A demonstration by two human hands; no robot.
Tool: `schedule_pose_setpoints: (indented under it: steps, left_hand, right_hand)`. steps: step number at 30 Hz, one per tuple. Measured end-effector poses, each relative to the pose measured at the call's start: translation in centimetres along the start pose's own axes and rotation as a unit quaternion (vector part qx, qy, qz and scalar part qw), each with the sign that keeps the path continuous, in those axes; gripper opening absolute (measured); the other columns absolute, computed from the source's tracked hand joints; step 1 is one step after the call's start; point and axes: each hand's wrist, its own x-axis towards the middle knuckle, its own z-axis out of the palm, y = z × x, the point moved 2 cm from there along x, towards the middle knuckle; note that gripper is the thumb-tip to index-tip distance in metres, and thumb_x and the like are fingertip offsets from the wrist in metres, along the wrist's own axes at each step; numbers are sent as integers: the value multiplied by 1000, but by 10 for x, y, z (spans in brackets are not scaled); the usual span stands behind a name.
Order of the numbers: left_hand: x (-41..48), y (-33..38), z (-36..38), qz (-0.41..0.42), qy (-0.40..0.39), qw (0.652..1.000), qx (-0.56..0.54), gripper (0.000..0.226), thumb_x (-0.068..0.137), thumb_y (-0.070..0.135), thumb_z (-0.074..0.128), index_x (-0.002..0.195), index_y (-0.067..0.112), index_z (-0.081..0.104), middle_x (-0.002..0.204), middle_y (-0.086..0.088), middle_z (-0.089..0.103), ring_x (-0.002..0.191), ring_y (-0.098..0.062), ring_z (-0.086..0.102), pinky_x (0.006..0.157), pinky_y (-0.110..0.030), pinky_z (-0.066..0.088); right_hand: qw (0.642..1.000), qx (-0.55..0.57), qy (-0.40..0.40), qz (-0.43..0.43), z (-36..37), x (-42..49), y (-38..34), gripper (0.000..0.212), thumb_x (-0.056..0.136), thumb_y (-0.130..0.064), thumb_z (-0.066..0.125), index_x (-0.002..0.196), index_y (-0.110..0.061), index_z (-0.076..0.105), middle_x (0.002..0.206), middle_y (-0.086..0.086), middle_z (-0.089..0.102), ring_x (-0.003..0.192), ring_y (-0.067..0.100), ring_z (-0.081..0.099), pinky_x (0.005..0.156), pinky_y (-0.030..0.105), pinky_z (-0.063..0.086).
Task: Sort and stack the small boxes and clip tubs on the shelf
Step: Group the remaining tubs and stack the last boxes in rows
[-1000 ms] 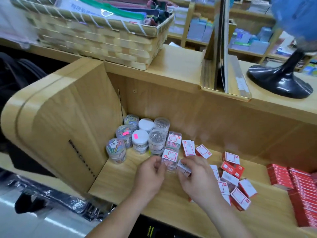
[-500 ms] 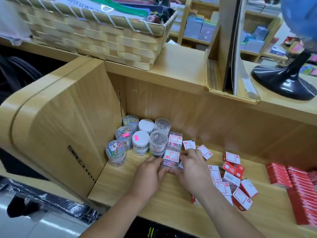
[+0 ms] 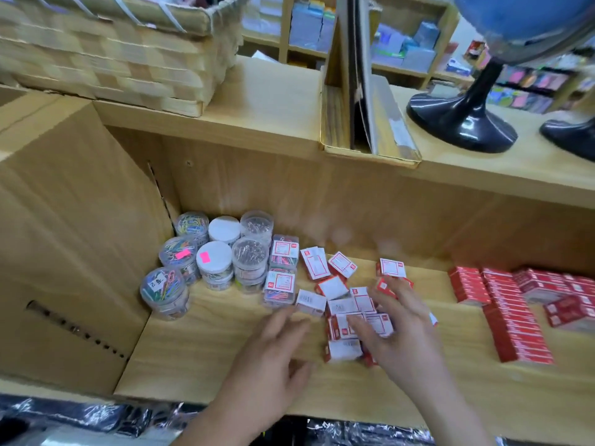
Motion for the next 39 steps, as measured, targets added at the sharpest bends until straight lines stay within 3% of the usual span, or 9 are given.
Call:
schedule_pose_setpoints:
  steps: [3,8,11,15,19,21,25,30,39]
  left_hand:
    - [17,12,19,-50,-123,987,91,96,82,53,66,152,48,1,166,10,-21,145,-16,36,107,-34,47]
    - [41,15,34,-77,-161,971,158,100,84,63,65,160,35,7,165,-8,-24,154,-23,19,116,-27,30]
    - [40,10,41,-56,-111,984,126,95,77,66,68,157,35,28,167,-8,-9,152,-24,26,117,-28,33]
    - [39,15,52,-27,-58,989,132,88,72,75,55,150,36,43,167,-7,10,150,-23,19,106,-38,47]
    - [42,30,52,-36,-82,974,207,91,67,83,53,148,42,43,164,-6,29,141,-28,44,99,-40,53]
    - [52,42,41,-39,-90,966,241,97,63,89,50,146,38,48,161,-1,35,141,-28,43,107,-39,45]
    - [99,54,26,-67,-95,975,190,96,73,89,36,151,34,41,165,-2,25,153,-28,17,120,-36,23]
    - [142,37,52,-159,-181,931,273,86,90,81,26,160,32,19,170,-12,3,155,-37,-5,126,-49,1]
    - [130,50,74,-168,-186,945,213,85,95,76,24,161,24,16,170,2,-6,155,-21,-19,127,-43,-2]
  right_hand:
    - [998,-42,-49,28,-10,-18,27,91,61,-81,67,136,-30,59,151,6,44,146,32,31,113,56,34]
    - [965,-80,-220,122,-12,-25,55,125,40,-98,56,148,-57,9,159,-18,-19,152,20,-17,124,45,10]
    - [969,-78,-218,82,-12,-25,71,125,38,-104,44,149,-55,15,165,-12,-7,154,23,-5,123,46,16]
    - [977,-63,-192,70,-17,-27,84,114,44,-100,56,145,-49,37,162,-9,25,152,24,16,121,46,22]
    - [985,-29,-146,93,-34,-21,86,103,45,-102,49,132,-46,57,151,-6,43,144,19,32,116,42,33]
    - [989,-18,-122,83,-40,-6,81,90,50,-96,55,125,-46,62,146,-11,47,138,13,40,111,38,40]
    - [991,-37,-129,16,-32,41,68,75,70,-85,53,127,-38,58,123,-19,50,126,12,47,102,37,44]
    - [954,-147,-259,-1,-2,71,75,93,70,-87,16,150,-41,31,157,-7,33,150,22,19,119,42,25]
    - [960,-125,-249,-22,-8,57,99,80,74,-87,25,141,-47,38,153,-20,36,149,11,20,116,43,29]
